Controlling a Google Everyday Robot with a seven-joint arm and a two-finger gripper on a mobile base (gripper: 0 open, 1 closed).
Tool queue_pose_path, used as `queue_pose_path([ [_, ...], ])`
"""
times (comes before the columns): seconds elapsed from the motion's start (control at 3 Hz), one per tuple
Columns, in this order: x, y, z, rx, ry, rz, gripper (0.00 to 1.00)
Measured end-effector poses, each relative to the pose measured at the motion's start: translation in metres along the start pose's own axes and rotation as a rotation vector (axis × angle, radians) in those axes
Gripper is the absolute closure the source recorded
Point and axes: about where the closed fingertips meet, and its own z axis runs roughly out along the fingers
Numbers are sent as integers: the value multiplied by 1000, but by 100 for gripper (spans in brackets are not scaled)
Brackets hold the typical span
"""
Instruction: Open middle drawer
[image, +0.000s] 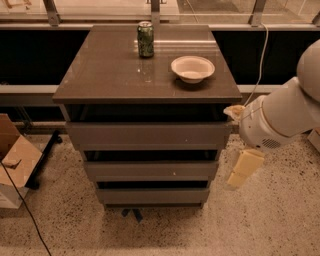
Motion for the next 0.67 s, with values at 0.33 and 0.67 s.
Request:
queue_pose_path([
  [0.33, 1, 6, 29, -32, 1, -31, 0],
  [0.67, 7, 9, 62, -59, -7, -30, 0],
])
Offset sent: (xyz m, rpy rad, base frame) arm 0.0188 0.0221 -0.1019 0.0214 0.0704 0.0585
